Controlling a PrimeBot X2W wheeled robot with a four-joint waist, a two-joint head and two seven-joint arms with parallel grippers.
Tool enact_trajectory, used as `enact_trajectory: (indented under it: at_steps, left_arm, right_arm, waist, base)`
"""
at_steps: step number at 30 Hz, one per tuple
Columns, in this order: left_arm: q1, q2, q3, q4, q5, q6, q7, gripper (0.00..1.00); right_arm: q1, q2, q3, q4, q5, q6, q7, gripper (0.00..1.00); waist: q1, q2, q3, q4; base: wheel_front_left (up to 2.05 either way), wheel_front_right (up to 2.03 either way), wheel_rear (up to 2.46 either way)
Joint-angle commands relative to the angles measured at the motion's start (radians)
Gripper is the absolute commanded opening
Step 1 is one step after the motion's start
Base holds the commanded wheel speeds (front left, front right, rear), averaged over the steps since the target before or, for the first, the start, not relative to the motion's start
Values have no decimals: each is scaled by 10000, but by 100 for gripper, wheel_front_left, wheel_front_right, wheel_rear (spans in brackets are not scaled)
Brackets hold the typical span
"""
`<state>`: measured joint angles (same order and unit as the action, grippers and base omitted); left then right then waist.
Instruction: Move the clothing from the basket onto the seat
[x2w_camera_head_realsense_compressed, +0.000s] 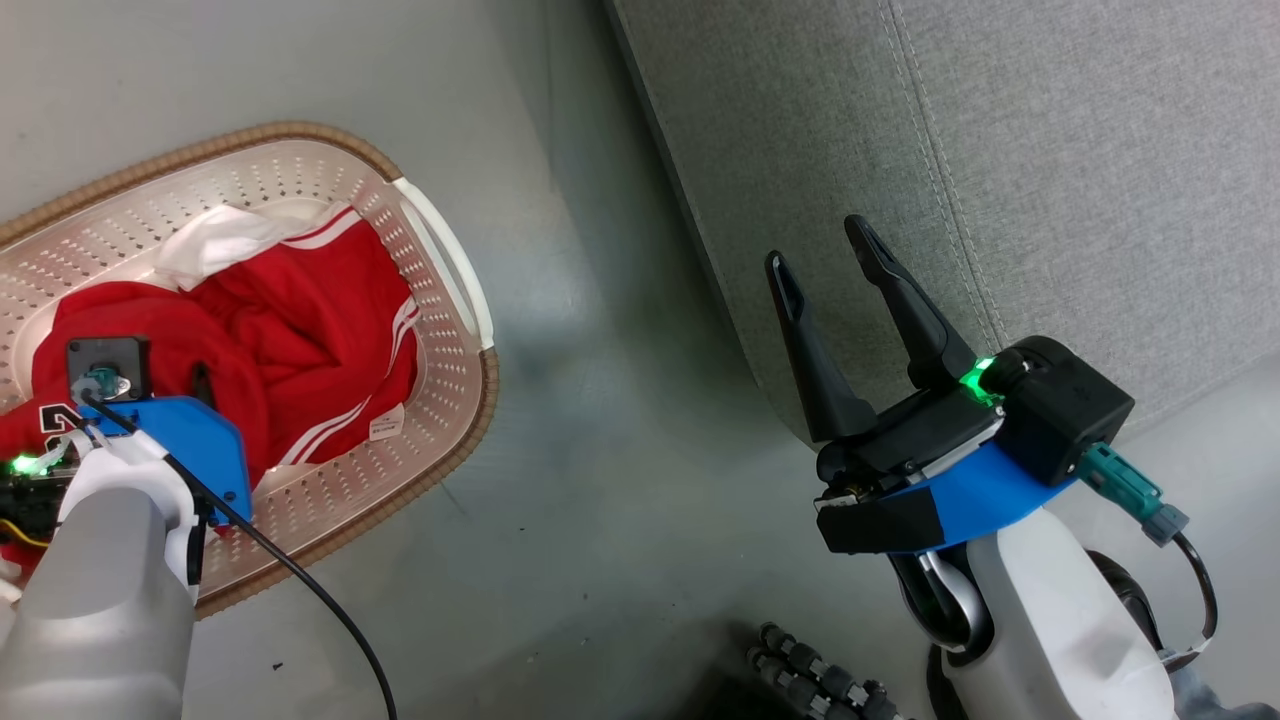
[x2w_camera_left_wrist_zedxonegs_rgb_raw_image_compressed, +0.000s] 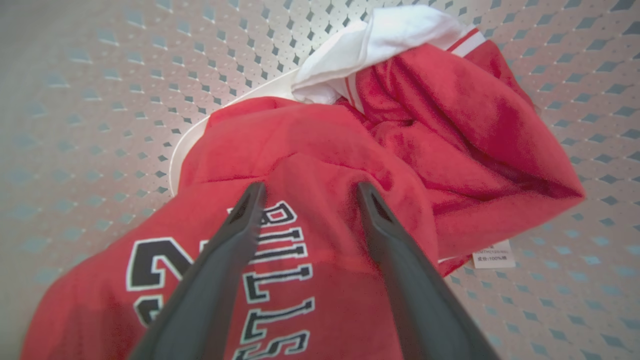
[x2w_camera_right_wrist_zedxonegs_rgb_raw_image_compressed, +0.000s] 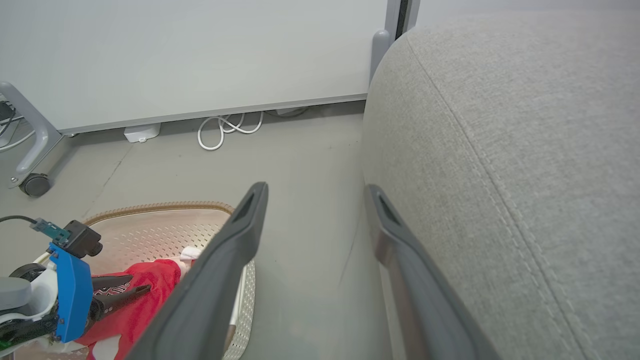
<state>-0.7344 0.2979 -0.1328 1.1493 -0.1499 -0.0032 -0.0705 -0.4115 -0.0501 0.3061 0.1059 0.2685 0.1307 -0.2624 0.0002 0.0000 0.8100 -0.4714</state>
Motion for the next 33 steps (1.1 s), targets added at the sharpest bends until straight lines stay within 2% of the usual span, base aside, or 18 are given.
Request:
enact_trajectory:
  at_steps: [1, 8, 17, 18, 21, 22, 33]
  left_arm:
    - [-141, 66, 71, 62, -38, 83, 67, 100]
    - [-287, 74, 172, 444, -279, 353, 333, 100]
    - [-470, 172, 230, 669, -574, 189, 553, 100]
    - [-499, 191, 206, 695, -588, 140, 592, 92]
    - [-546, 244, 104, 708, -564, 20, 557, 13]
    - [-544, 260, 78, 708, -557, -13, 522, 0]
    - [-709, 366, -40, 885, -749, -242, 595, 0]
  right_arm:
    - [-165, -3, 16, -53, 69, 1, -38, 100]
    - [-206, -3, 94, -67, 188, 1, -37, 100]
    - [-285, -3, 117, -102, 359, 1, -38, 100]
    - [-287, -3, 114, -91, 373, 1, -38, 100]
    - [-297, -3, 102, -70, 414, 1, -38, 100]
    - [-298, -3, 105, -70, 429, 1, -38, 100]
    - [-315, -3, 78, -34, 455, 1, -38, 100]
  waist:
    - [-2, 0, 45, -28]
    - [-2, 0, 175, -99]
    - [-2, 0, 378, -191]
    - [-2, 0, 379, -196]
    - [-2, 0, 372, -210]
    - [-2, 0, 368, -214]
    - [-2, 0, 343, -229]
  base:
    - [0, 0, 0]
    - [0, 0, 0]
    - [0, 0, 0]
    - [0, 0, 0]
    - [0, 0, 0]
    - [0, 0, 0]
    - [0, 0, 0]
